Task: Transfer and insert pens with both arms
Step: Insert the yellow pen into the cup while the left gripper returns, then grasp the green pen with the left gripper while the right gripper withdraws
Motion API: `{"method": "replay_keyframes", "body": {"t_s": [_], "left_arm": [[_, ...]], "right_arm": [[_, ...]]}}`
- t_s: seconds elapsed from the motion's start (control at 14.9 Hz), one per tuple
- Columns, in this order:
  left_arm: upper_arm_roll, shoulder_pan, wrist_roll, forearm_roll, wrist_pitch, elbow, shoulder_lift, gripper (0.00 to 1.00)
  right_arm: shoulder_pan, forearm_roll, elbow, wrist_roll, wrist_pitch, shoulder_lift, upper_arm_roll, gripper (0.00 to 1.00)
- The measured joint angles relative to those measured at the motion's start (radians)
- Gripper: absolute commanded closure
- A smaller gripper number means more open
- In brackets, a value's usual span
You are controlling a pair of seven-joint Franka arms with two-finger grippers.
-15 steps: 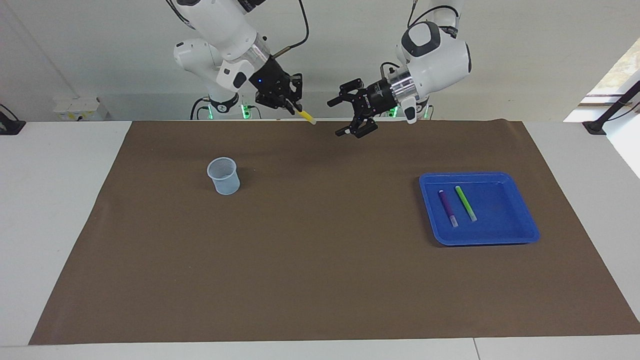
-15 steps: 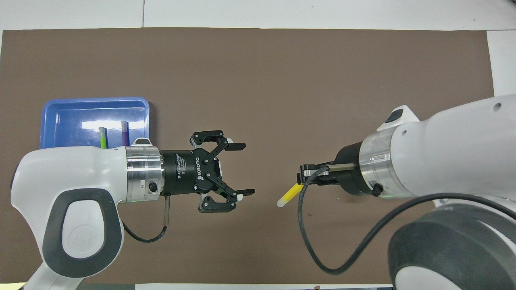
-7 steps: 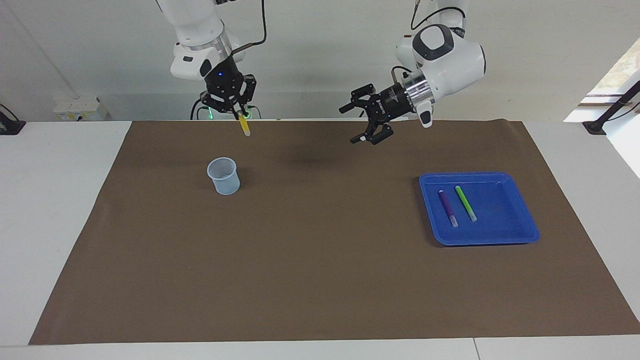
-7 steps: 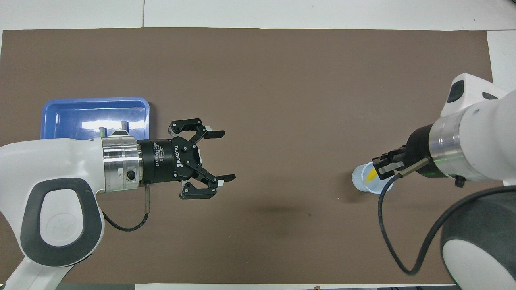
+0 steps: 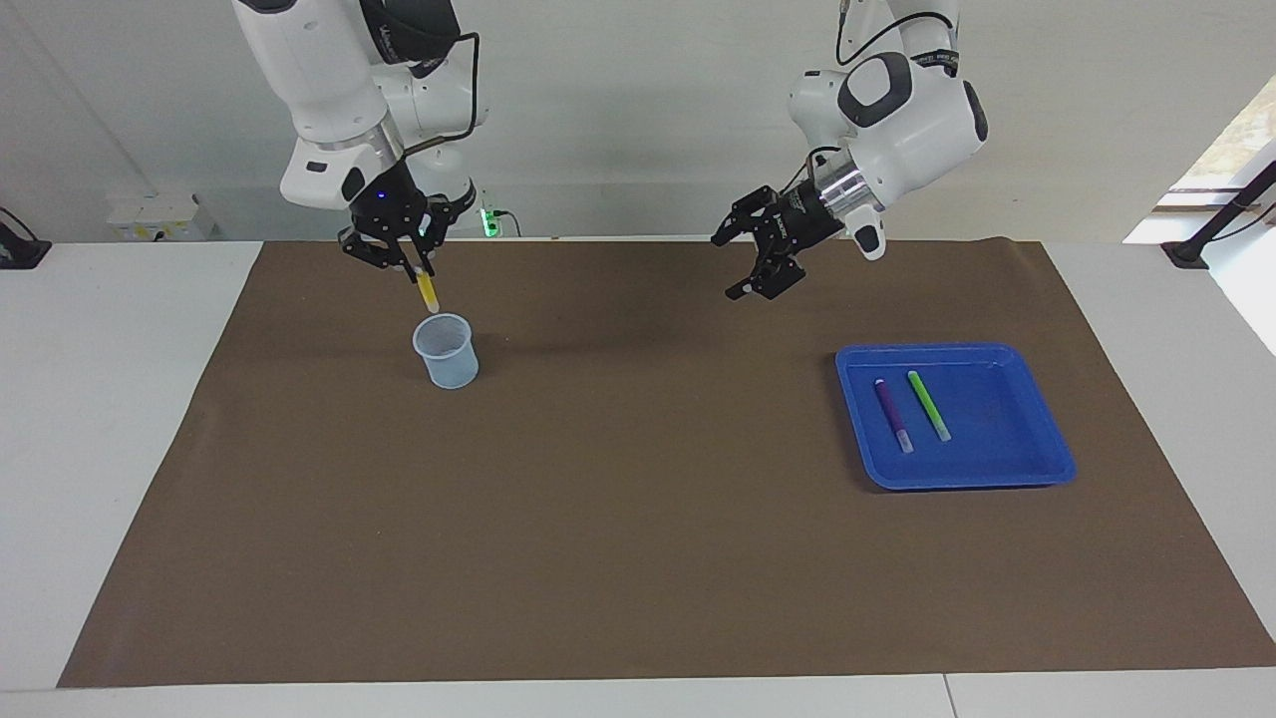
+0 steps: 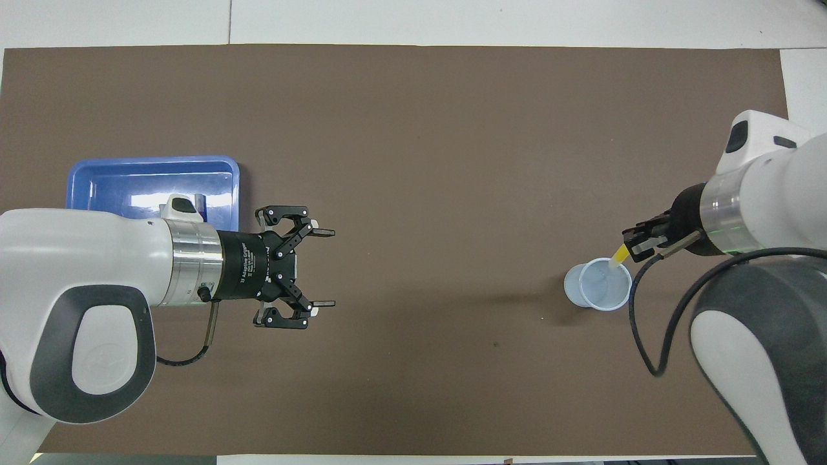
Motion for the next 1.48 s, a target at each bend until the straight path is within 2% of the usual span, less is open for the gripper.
{"method": "replay_keyframes", "body": {"t_s": [0.13, 0.34, 0.4, 0.47, 0.54, 0.6, 0.81, 0.94, 1.07, 1.21, 1.34, 1.48], "left_arm": [[0.001, 0.003, 0.091, 0.146, -0.005, 0.0, 0.0, 0.0], [0.001, 0.054, 0.329, 0.227, -0.034, 0.002, 0.0, 0.0], [0.002, 0.08, 0.411, 0.247, -0.044, 0.003, 0.0, 0.0], [0.003, 0.101, 0.477, 0.296, -0.056, 0.004, 0.0, 0.0], [0.004, 0.114, 0.542, 0.375, -0.074, 0.005, 0.0, 0.0], [0.005, 0.121, 0.619, 0.445, -0.097, 0.008, 0.0, 0.0], [0.007, 0.164, 0.894, 0.531, -0.133, 0.015, 0.002, 0.0], [0.009, 0.211, 1.035, 0.592, -0.134, 0.016, 0.013, 0.0], [0.01, 0.244, 1.152, 0.623, -0.121, 0.025, 0.047, 0.0], [0.01, 0.286, 1.261, 0.654, -0.063, 0.035, 0.099, 0.0], [0.011, 0.338, 1.389, 0.687, 0.011, 0.042, 0.159, 0.0], [0.012, 0.396, 1.512, 0.698, 0.061, 0.045, 0.212, 0.0]], "right_arm": [[0.0, -0.002, -0.086, 0.0, 0.071, -0.004, 0.005, 1.0], [0.0, -0.002, -0.138, 0.0, 0.087, -0.004, 0.005, 1.0], [-0.001, -0.002, -0.148, 0.0, 0.092, -0.004, 0.005, 0.91], [-0.002, -0.002, -0.155, 0.0, 0.092, -0.004, 0.004, 0.62], [-0.003, -0.002, -0.16, 0.0, 0.092, -0.004, 0.003, 0.19], [-0.003, -0.002, -0.163, 0.0, 0.092, -0.005, 0.001, 0.0], [-0.009, -0.002, -0.159, 0.0, 0.076, -0.013, -0.002, 0.0], [-0.025, 0.016, -0.101, 0.0, 0.001, -0.024, -0.004, 0.0], [-0.034, 0.129, 0.007, 0.0, -0.117, -0.036, -0.005, 0.0], [-0.052, 0.3, 0.098, 0.003, -0.205, -0.042, -0.006, 0.0], [-0.059, 0.42, 0.121, 0.077, -0.225, -0.041, -0.005, 0.0], [-0.05, 0.472, 0.116, 0.212, -0.247, -0.036, 0.005, 0.0]]}}
